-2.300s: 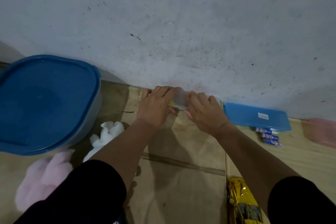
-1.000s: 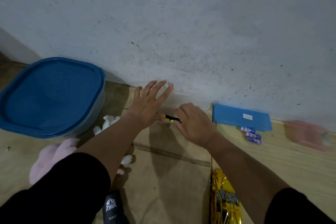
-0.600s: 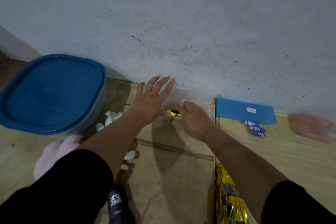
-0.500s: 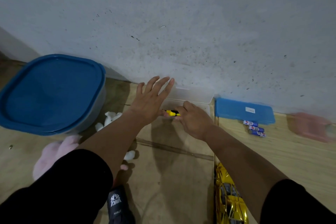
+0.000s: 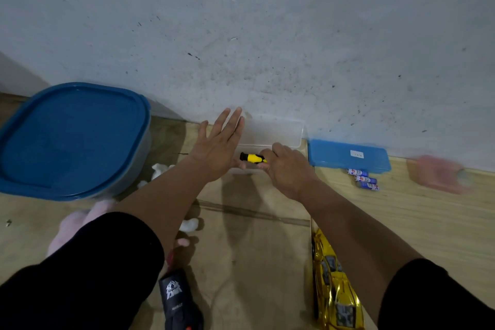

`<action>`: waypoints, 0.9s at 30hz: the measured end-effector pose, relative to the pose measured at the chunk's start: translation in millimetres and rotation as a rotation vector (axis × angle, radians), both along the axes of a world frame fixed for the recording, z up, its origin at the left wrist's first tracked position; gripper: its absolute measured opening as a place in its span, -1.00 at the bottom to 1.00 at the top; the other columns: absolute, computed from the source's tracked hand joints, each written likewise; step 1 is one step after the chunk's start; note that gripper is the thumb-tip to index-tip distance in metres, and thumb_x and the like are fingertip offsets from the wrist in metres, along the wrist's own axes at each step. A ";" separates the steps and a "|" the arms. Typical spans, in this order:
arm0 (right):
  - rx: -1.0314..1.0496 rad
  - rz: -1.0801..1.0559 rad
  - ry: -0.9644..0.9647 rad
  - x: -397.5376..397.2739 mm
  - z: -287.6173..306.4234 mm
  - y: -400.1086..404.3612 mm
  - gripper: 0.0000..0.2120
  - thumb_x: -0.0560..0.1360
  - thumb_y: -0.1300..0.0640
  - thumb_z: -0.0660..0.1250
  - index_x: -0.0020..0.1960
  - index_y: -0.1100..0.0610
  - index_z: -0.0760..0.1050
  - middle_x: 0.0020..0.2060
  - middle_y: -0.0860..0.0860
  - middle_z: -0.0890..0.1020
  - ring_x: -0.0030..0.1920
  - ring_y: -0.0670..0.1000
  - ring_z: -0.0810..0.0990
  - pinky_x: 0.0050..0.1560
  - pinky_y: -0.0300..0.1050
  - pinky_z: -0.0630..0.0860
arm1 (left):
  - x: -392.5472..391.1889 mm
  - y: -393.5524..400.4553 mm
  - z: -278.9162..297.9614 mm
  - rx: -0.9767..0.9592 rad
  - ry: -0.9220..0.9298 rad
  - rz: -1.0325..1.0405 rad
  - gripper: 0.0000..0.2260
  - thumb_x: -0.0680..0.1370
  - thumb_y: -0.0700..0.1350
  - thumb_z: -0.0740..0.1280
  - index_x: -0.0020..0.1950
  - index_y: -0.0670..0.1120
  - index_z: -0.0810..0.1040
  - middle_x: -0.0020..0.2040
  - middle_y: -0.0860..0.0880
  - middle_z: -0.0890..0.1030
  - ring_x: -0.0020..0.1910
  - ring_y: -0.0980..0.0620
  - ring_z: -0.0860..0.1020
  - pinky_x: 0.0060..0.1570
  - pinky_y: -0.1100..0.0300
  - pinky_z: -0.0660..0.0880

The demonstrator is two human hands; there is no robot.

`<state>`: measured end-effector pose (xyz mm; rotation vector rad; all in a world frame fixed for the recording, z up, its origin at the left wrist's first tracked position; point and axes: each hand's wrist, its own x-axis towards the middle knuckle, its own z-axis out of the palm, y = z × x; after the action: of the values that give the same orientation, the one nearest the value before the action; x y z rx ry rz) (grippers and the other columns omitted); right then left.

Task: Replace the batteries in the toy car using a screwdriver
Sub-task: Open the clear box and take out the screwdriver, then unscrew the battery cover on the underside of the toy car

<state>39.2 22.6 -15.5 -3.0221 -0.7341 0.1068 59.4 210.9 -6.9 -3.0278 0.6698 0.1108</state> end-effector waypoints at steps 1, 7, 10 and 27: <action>0.013 -0.022 -0.026 -2.2 3.8 -1.1 -0.67 0.59 -0.01 0.15 0.17 0.22 0.45 -0.03 0.18 0.51 -0.07 0.21 0.53 -0.19 0.02 0.33 | -1.2 -0.1 3.2 0.004 0.018 0.013 -0.09 0.45 0.33 0.14 0.53 -0.20 -0.16 0.55 -0.12 -0.22 0.53 -0.13 -0.19 0.39 -0.26 0.05; 0.131 -0.286 -0.064 -27.4 50.1 -24.1 -0.57 0.64 0.00 0.02 0.46 0.11 0.14 0.09 0.12 0.52 0.02 0.15 0.50 -0.08 -0.01 0.36 | -23.0 -18.7 41.2 -0.040 0.049 0.057 -0.09 0.47 0.32 0.16 0.53 -0.14 -0.26 0.53 -0.06 -0.33 0.51 -0.08 -0.31 0.43 -0.20 -0.07; 0.104 -0.374 -0.070 -49.3 76.1 -48.4 -0.42 0.64 0.02 0.04 0.53 -0.01 -0.20 -0.07 0.08 0.48 -0.11 0.07 0.45 -0.18 -0.06 0.34 | -47.2 -41.8 58.9 -0.107 0.030 0.048 -0.08 0.45 0.33 0.18 0.53 -0.11 -0.25 0.53 -0.05 -0.32 0.51 -0.07 -0.30 0.42 -0.20 -0.08; 0.164 -0.692 0.038 -244.6 -17.7 -200.0 -0.45 0.64 -0.03 -0.04 0.54 0.02 -0.20 0.26 0.08 0.36 0.11 0.12 0.50 -0.08 -0.02 0.44 | -232.3 -203.7 -6.5 -0.110 0.281 0.092 -0.20 0.45 0.41 0.06 0.54 0.09 -0.18 0.55 -0.01 -0.26 0.52 -0.06 -0.24 0.41 -0.18 -0.01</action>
<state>-205.5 -177.4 -33.1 -2.9081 0.3095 0.0781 -173.0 7.1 -13.4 -3.1807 0.5678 0.5282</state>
